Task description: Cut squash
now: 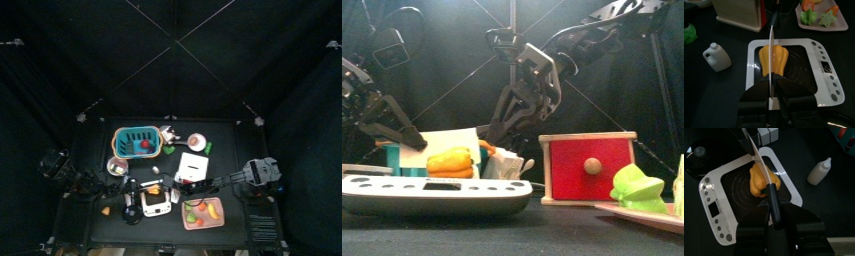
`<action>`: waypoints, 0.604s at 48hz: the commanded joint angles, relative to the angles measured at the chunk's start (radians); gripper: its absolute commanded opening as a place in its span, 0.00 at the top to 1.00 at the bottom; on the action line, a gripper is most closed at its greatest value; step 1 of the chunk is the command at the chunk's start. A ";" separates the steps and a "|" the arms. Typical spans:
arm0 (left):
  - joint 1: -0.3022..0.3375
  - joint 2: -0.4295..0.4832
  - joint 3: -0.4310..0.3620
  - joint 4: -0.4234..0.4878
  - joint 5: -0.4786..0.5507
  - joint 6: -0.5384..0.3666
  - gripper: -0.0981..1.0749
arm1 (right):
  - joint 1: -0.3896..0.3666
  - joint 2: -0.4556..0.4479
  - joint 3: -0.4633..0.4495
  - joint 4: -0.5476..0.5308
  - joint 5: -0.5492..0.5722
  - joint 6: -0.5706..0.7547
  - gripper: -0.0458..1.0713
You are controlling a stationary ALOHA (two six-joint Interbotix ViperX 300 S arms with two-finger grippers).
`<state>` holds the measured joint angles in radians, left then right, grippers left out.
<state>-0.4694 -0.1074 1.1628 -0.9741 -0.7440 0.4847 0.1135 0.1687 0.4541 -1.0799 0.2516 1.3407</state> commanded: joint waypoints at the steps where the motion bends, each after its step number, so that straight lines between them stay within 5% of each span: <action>1: -0.003 -0.003 -0.025 0.005 -0.005 -0.002 0.47 | -0.023 -0.018 -0.014 0.002 0.006 0.003 0.47; 29: -0.003 -0.035 -0.035 0.028 -0.014 -0.002 0.47 | -0.023 -0.035 -0.017 0.002 0.011 0.003 0.47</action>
<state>-0.4694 -0.1150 1.1597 -0.9664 -0.7455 0.4847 0.1074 0.1764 0.4556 -1.0769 0.2562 1.3422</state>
